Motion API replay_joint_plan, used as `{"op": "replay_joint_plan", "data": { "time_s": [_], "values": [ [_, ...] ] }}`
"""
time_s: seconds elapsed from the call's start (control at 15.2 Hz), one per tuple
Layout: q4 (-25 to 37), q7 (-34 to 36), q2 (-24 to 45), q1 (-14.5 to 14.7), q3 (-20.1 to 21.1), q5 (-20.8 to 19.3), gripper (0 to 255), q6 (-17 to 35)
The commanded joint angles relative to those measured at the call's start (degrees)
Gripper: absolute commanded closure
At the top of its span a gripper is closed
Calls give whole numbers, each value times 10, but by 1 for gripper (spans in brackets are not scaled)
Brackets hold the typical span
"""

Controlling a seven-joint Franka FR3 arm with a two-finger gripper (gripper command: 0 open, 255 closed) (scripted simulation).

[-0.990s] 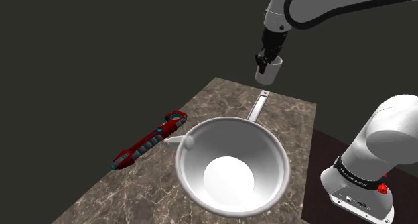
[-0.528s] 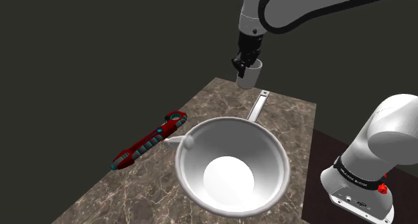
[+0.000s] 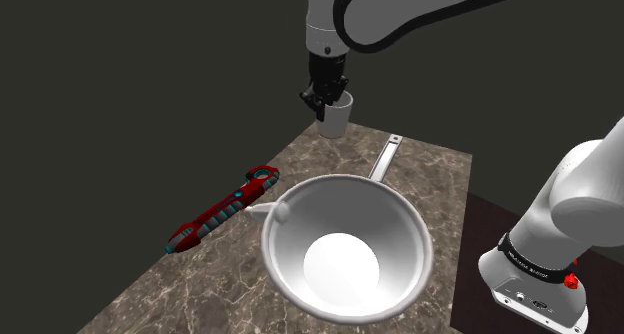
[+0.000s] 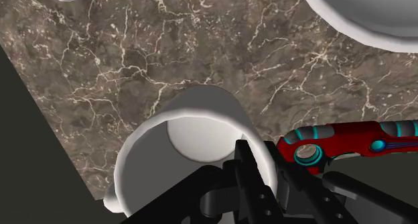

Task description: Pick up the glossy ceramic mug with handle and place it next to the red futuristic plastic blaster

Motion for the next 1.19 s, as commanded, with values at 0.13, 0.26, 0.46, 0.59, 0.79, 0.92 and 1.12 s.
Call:
{"op": "replay_joint_plan", "data": {
  "time_s": [0.13, 0.26, 0.46, 0.59, 0.79, 0.92, 1.12],
  "values": [
    [75, 54, 69, 14, 29, -29, 255, -17],
    [62, 57, 71, 15, 29, -31, 255, -2],
    [43, 61, 75, 15, 29, -34, 255, 20],
    [31, 64, 78, 15, 29, -37, 255, 34],
    [14, 69, 84, 15, 29, -41, 255, 56],
    [4, 73, 89, 15, 30, -45, 255, 71],
    [-11, 80, 97, 15, 30, -51, 255, 92]
  ]
}}
